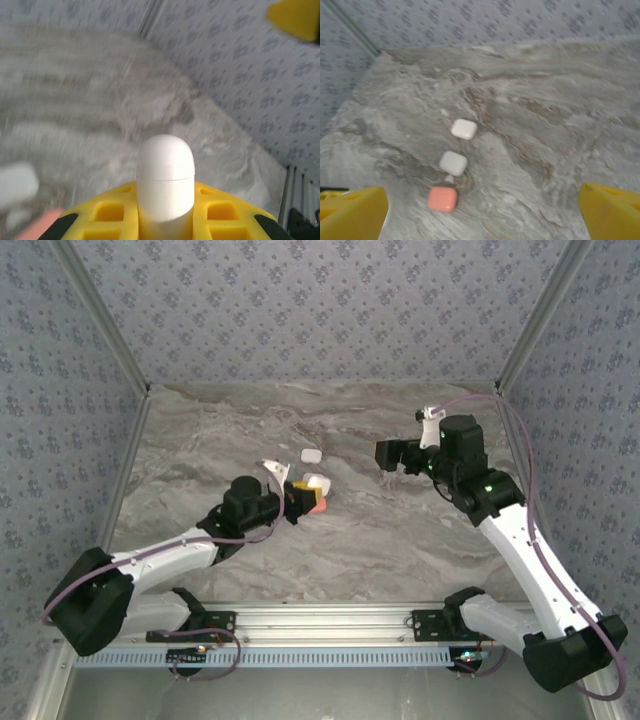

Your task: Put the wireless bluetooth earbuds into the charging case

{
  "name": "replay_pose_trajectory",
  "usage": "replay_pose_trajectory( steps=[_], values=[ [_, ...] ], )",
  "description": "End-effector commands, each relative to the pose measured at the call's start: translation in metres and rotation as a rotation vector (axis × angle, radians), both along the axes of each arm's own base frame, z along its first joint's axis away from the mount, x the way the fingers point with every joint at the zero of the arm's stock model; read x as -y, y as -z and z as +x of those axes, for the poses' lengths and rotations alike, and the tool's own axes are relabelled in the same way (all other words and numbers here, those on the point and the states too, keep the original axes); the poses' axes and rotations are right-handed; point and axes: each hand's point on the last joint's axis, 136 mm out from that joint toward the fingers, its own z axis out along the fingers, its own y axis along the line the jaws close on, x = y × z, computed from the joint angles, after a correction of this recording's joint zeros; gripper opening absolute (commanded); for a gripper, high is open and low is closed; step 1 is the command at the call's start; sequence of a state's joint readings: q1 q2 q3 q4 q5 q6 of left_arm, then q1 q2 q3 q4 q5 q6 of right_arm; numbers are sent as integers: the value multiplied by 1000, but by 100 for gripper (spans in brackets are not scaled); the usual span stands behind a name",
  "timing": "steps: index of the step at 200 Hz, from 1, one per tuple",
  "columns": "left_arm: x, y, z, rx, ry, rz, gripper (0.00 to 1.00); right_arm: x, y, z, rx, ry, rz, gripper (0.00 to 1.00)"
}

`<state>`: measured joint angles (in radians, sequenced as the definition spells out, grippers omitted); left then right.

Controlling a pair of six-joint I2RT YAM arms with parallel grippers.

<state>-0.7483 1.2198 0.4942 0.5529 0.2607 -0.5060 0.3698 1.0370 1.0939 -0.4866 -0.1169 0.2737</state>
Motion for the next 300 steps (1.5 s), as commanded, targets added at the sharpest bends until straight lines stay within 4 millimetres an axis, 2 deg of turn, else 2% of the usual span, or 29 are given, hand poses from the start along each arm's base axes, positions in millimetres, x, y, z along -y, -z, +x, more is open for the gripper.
replay_pose_trajectory(
  steps=[1,19,49,82,104,139,158,174,197,213,233,272,289,300],
  values=[
    [-9,49,-4,-233,-66,41,0,7,15,5,-54,50,6,100],
    [-7,78,-14,-346,-47,83,0,5,20,8,-70,45,8,100],
    [-1,108,-26,-469,-41,111,0,6,28,11,-93,44,4,100],
    [-8,122,-27,-532,-83,173,0,8,34,11,-110,51,2,100],
    [-8,132,-31,-583,-72,215,4,11,34,12,-111,58,2,100],
    [-7,145,-33,-638,-77,253,21,12,34,12,-115,55,4,100],
    [-8,146,-31,-636,-88,264,42,16,33,11,-115,60,-6,100],
    [-18,145,-27,-617,-139,290,60,21,31,10,-107,66,-8,100],
    [-33,129,-15,-528,-222,304,77,29,26,7,-91,76,-16,100],
    [-43,107,-3,-421,-279,301,86,38,22,4,-74,94,-41,100],
    [-59,67,16,-250,-356,321,99,59,15,1,-35,151,-85,100],
    [-112,-3,54,-18,-566,387,99,106,8,-2,75,317,-133,100],
    [-141,-31,62,114,-676,399,99,144,18,-6,90,544,-122,100],
    [-158,-48,63,218,-750,393,99,159,29,-7,111,605,-142,100]
  ],
)
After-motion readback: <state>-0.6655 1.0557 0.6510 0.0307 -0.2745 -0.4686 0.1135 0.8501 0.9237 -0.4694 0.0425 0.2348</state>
